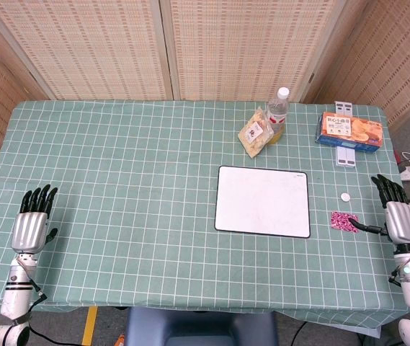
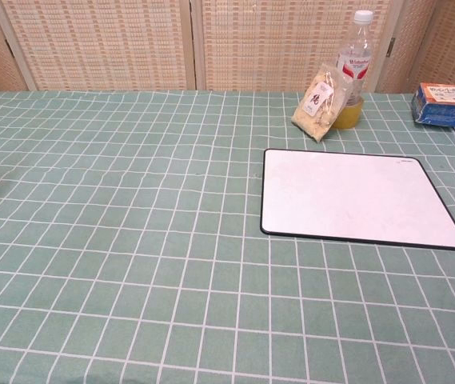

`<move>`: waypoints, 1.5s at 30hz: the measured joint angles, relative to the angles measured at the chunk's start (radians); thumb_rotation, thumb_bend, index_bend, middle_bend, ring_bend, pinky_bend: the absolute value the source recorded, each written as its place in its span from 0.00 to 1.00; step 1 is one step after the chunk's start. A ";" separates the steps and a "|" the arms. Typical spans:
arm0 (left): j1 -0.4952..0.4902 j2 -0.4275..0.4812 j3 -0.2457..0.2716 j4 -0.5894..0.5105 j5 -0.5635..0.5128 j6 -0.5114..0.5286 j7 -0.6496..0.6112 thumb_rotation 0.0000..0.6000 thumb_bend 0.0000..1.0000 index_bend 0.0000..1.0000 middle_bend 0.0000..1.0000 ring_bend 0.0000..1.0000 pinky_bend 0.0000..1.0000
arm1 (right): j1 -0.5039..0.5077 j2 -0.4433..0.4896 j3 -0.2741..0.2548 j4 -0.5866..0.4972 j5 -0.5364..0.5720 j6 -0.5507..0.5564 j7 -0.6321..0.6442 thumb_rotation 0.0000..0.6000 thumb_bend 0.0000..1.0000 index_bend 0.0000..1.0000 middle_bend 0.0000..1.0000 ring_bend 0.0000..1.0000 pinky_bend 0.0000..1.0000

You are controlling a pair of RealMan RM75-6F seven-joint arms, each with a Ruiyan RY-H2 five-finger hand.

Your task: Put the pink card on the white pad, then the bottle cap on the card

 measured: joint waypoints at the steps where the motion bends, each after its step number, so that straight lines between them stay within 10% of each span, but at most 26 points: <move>1: 0.000 0.000 0.000 -0.001 0.000 -0.001 0.001 1.00 0.16 0.00 0.00 0.00 0.00 | 0.000 0.000 0.000 0.000 0.000 0.000 0.000 0.57 0.00 0.00 0.00 0.00 0.00; 31: 0.006 0.001 0.004 -0.006 0.014 0.031 -0.014 1.00 0.17 0.00 0.00 0.00 0.00 | -0.026 0.037 0.003 -0.036 0.011 0.029 -0.187 0.66 0.00 0.11 0.00 0.00 0.00; 45: 0.002 0.011 0.001 -0.026 0.001 -0.003 -0.031 1.00 0.16 0.00 0.00 0.00 0.00 | -0.036 0.169 -0.024 -0.211 0.093 -0.225 -0.428 0.67 0.00 0.29 0.00 0.00 0.00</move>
